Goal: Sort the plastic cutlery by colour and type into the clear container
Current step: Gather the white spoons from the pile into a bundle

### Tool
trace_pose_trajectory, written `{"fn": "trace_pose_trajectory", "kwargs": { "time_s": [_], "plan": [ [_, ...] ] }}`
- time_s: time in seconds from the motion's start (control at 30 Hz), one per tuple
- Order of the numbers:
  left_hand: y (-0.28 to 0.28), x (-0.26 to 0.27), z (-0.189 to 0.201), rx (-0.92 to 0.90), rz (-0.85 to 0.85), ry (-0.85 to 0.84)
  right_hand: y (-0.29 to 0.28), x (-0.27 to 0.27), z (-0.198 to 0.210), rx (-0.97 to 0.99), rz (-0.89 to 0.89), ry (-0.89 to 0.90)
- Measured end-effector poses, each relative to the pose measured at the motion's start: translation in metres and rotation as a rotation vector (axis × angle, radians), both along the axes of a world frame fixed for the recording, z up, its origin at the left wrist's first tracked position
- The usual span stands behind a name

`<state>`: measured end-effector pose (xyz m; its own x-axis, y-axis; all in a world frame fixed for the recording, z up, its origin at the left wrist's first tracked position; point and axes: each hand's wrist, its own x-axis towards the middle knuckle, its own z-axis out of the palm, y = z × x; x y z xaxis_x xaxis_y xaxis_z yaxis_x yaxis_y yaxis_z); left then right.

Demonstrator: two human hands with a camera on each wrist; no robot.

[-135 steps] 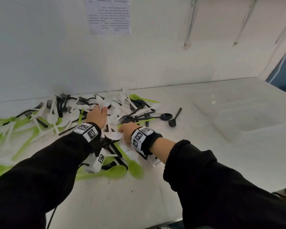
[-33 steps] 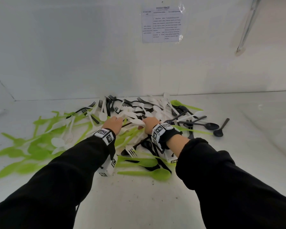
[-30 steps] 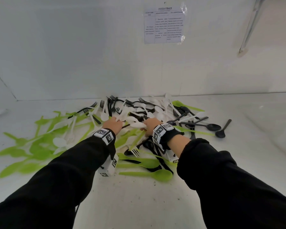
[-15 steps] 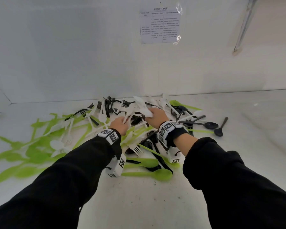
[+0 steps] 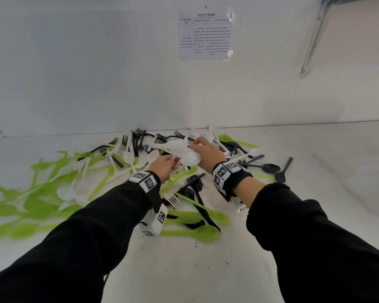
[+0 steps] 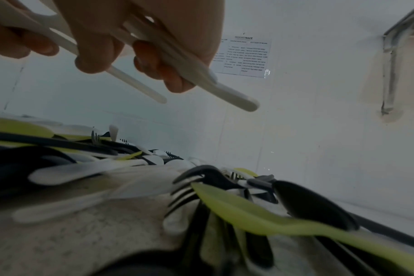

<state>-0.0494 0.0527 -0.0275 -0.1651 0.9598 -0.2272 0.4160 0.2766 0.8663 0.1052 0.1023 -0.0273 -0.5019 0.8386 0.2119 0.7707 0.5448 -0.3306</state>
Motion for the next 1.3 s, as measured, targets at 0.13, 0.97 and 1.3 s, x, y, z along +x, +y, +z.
{"fn": "trace_pose_trajectory", "kwargs": {
  "time_s": [0.13, 0.97, 1.3],
  "plan": [
    [0.001, -0.001, -0.001, 0.005, 0.023, 0.097, 0.000, 0.006, 0.007, -0.049, 0.027, -0.091],
    [0.015, 0.033, -0.011, 0.046, 0.294, -0.684, -0.009, -0.014, -0.017, -0.584, -0.300, 0.675],
    [0.014, 0.033, -0.017, -0.003, 0.283, -0.726, -0.014, -0.010, -0.017, -0.702, -0.266, 0.627]
  ]
}}
